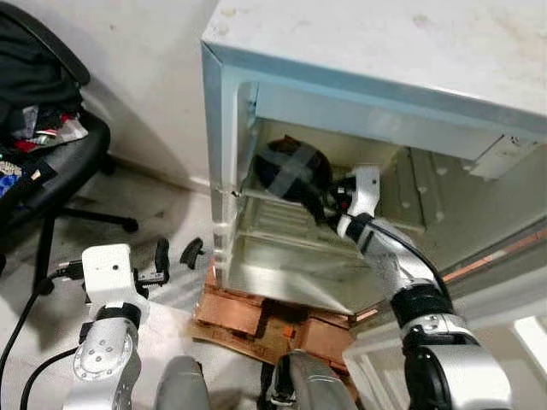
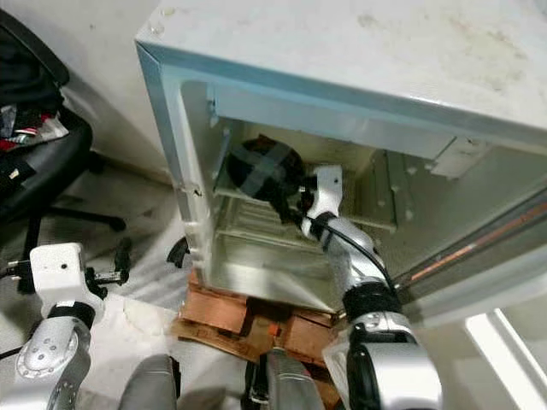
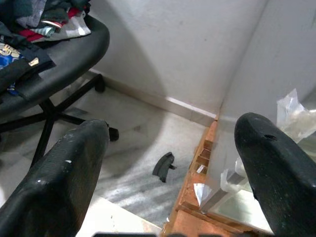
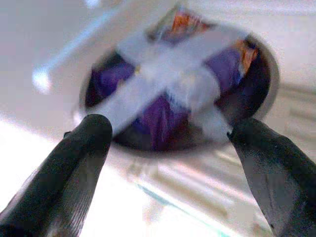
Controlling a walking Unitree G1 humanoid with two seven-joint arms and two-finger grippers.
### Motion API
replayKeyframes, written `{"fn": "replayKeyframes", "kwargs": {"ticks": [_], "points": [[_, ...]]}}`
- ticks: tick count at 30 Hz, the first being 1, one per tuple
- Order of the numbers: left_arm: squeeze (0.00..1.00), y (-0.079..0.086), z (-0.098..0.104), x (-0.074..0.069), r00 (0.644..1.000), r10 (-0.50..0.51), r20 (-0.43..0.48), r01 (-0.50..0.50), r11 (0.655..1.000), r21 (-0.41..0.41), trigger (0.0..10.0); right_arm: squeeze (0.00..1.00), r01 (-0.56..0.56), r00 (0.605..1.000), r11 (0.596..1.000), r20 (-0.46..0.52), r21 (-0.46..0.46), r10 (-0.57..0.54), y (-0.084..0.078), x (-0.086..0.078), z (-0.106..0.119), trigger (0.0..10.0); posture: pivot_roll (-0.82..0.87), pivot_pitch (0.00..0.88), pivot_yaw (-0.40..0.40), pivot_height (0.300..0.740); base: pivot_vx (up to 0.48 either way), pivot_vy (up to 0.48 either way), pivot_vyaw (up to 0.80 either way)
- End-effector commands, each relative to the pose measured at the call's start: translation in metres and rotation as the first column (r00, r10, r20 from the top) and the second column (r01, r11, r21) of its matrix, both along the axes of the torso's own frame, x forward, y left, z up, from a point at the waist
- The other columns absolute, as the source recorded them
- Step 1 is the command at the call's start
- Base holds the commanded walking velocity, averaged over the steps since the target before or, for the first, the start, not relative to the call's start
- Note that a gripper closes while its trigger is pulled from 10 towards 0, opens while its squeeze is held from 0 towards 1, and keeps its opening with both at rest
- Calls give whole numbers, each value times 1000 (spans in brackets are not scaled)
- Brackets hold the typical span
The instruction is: Restocking fridge
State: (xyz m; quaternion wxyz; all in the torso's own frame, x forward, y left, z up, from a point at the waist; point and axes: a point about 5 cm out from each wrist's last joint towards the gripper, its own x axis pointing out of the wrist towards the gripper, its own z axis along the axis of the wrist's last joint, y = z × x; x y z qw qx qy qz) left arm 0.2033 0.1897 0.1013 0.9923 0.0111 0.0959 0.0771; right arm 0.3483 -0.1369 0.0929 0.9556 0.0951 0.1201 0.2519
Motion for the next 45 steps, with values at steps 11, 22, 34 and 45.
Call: {"fn": "replayKeyframes", "kwargs": {"ticks": [11, 22, 34, 45], "points": [[0, 0, 0, -4, 1000, -11, 2, 11, 1000, 4, 10000, 1000, -327, 942, 923, 10, -203, 336, -22, -13, 9, 10000, 209, 152, -107, 740, 0, 0, 0], [0, -4, 1, -8, 1000, -25, 0, 25, 1000, 1, 10000, 1000, -577, 816, 787, -108, -221, 568, 10, -30, -16, 10000, 219, 173, -119, 740, 0, 0, 0], [0, -7, -1, -23, 1000, 6, -21, -6, 1000, -5, 10000, 1000, -560, 826, 784, -108, -266, 554, 55, -11, -10, 10000, 225, 208, -165, 740, 0, 0, 0], [0, -11, -4, -30, 999, 15, -38, -16, 1000, -14, 10000, 1000, -531, 846, 783, -148, -323, 512, 61, -4, -10, 10000, 224, 224, -181, 740, 0, 0, 0]]}}
